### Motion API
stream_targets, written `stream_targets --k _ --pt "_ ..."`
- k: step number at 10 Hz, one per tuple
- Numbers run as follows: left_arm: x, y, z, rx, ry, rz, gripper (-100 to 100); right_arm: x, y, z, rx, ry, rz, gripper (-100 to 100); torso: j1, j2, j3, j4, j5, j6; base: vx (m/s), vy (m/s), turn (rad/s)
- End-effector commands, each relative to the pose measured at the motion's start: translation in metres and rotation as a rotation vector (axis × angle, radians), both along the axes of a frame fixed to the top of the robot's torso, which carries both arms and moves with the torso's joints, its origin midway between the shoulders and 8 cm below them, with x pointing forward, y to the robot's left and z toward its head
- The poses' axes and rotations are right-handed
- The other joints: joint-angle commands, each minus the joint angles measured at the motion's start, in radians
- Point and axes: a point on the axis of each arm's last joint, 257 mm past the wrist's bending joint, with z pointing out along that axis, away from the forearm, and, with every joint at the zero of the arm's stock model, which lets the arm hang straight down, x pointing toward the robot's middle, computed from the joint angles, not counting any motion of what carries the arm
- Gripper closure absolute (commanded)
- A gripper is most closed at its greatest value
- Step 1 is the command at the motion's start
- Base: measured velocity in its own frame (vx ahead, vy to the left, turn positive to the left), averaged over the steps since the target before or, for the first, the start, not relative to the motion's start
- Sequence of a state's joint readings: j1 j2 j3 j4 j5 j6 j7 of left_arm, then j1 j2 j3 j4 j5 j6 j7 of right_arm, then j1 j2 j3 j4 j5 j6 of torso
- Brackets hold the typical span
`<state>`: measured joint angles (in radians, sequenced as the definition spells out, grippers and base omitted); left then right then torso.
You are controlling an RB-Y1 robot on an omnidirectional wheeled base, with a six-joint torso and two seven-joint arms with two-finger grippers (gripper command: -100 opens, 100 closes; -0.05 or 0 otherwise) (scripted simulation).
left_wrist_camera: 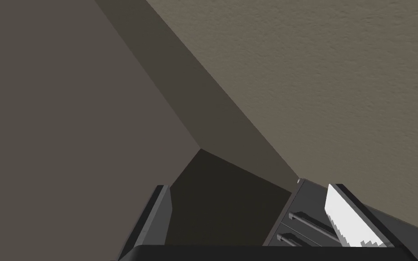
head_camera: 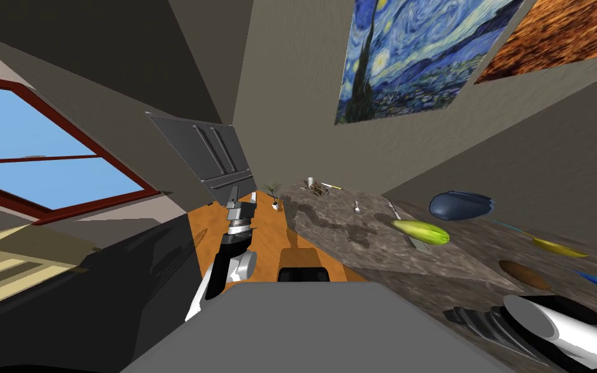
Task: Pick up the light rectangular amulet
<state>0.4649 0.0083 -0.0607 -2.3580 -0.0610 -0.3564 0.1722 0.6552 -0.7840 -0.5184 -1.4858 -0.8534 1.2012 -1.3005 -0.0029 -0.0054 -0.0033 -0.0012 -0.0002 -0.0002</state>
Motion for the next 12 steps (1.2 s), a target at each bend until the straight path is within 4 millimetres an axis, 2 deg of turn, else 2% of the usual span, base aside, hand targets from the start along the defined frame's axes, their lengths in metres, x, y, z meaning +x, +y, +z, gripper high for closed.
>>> stream_targets --k 1,5,12 --pt "0.0 0.0 0.0 0.0 0.0 0.0 0 -0.006 -0.001 0.009 0.033 0.005 -0.078 -100 0.0 0.0 0.0 0.0 0.0 0.0 0.09 -0.048 0.116" --pt "0.0 0.0 0.0 0.0 0.0 0.0 0 -0.015 0.002 0.023 0.094 0.024 -0.193 -100 -0.001 0.001 0.0 0.0 0.0 0.0 0.07 -0.051 0.105" --pt "0.0 0.0 0.0 0.0 0.0 0.0 0 -0.011 0.007 0.058 0.192 0.022 -0.383 -100 -0.007 -0.003 -0.002 -0.001 -0.002 0.0 0.101 -0.118 0.145"
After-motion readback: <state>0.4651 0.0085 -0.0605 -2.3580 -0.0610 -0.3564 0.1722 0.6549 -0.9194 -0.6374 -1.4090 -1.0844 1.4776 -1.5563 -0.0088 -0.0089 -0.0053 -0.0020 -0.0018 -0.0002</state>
